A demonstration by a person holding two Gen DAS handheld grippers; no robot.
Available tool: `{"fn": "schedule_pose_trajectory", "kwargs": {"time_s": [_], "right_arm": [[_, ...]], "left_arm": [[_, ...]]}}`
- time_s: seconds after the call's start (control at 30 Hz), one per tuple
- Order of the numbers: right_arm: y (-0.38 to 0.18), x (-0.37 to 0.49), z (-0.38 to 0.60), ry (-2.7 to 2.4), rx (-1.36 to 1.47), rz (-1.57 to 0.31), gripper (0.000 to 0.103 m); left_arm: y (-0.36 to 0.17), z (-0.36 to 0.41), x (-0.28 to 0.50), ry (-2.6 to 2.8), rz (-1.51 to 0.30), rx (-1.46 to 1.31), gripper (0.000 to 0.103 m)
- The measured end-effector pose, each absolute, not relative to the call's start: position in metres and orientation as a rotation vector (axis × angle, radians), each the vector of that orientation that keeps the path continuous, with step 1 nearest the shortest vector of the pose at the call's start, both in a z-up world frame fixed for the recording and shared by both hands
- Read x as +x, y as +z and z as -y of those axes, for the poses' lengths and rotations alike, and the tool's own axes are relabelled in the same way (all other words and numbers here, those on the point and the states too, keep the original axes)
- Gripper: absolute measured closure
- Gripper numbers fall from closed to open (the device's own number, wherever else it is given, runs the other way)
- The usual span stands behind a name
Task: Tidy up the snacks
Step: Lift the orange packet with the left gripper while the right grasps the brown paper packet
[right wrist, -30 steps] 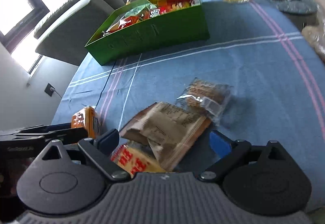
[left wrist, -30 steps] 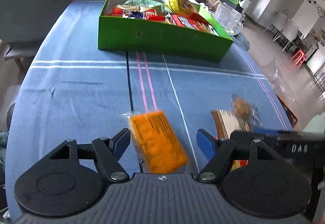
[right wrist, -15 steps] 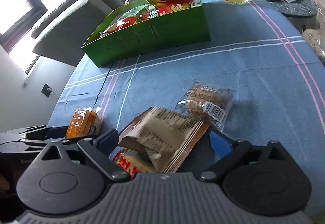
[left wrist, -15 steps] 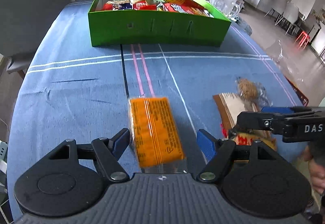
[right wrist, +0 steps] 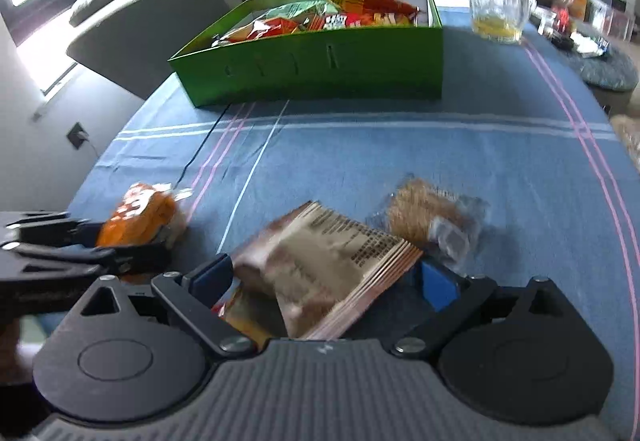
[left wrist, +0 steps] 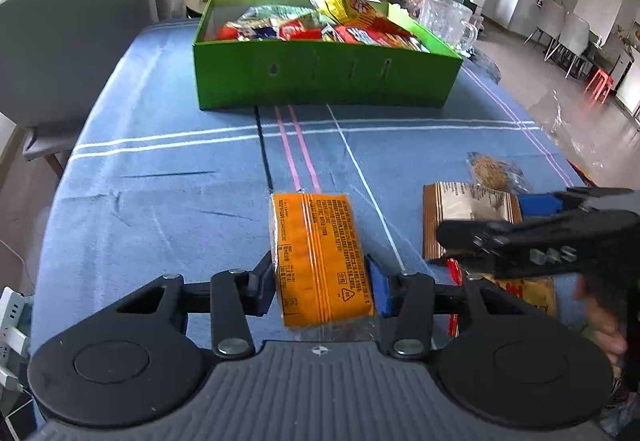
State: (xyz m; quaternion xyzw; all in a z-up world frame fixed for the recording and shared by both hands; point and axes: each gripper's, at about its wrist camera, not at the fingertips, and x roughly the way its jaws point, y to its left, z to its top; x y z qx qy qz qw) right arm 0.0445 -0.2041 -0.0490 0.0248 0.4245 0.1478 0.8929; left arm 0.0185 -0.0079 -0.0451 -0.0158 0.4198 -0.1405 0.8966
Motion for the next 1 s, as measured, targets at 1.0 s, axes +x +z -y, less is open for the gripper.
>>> {"fn": "schedule_pose_trajectory", "kwargs": {"time_s": [1.0], "right_arm": [[-0.032, 0.053, 0.22, 0.356, 0.136, -0.802, 0.009]], "left_arm": [[-0.023, -0.005, 0.018, -0.274, -0.793, -0.065, 0.058]]}}
